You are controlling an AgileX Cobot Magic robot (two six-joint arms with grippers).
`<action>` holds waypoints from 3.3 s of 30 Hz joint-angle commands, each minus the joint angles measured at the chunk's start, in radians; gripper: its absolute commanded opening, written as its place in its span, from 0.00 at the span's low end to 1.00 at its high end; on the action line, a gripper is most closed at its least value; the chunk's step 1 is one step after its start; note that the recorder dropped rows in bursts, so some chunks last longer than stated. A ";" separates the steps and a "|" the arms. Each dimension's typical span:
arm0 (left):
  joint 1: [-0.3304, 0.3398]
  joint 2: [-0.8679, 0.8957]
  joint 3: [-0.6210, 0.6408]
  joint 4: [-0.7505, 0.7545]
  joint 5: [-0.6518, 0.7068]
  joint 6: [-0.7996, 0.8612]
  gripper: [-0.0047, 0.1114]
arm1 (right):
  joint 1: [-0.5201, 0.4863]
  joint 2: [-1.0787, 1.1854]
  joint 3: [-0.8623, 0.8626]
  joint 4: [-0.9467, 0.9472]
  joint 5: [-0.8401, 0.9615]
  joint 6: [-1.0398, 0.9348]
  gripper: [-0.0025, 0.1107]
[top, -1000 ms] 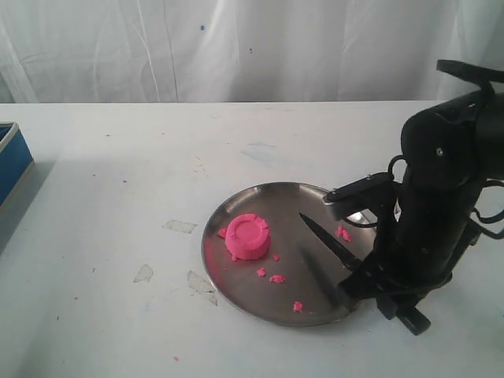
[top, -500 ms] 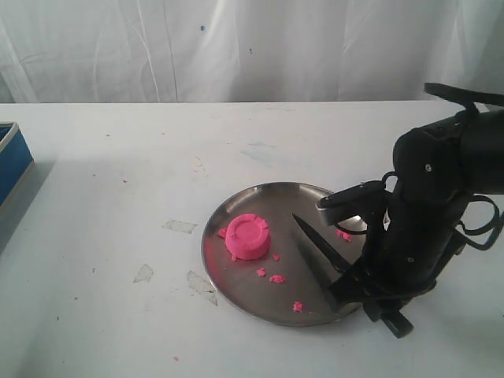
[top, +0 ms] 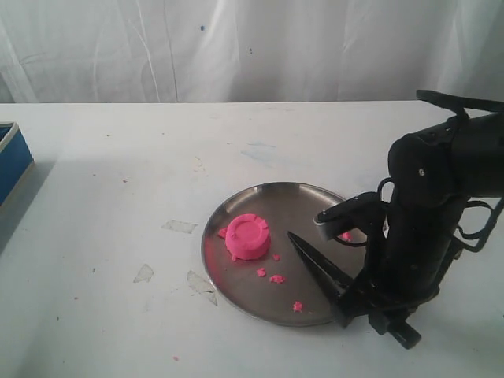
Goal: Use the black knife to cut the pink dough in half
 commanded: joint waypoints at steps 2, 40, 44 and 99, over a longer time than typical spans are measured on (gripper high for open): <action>0.002 -0.004 0.004 -0.012 -0.001 -0.004 0.04 | 0.001 0.016 0.003 0.003 -0.014 -0.016 0.26; 0.002 -0.004 0.004 -0.012 -0.001 -0.004 0.04 | -0.236 -0.204 -0.138 0.138 0.020 -0.165 0.43; 0.002 -0.004 0.004 -0.012 -0.001 -0.004 0.04 | -0.394 -0.070 -0.130 0.638 0.215 -0.496 0.43; 0.002 -0.004 0.004 -0.012 -0.001 -0.004 0.04 | -0.438 0.272 -0.008 0.706 0.181 -0.728 0.52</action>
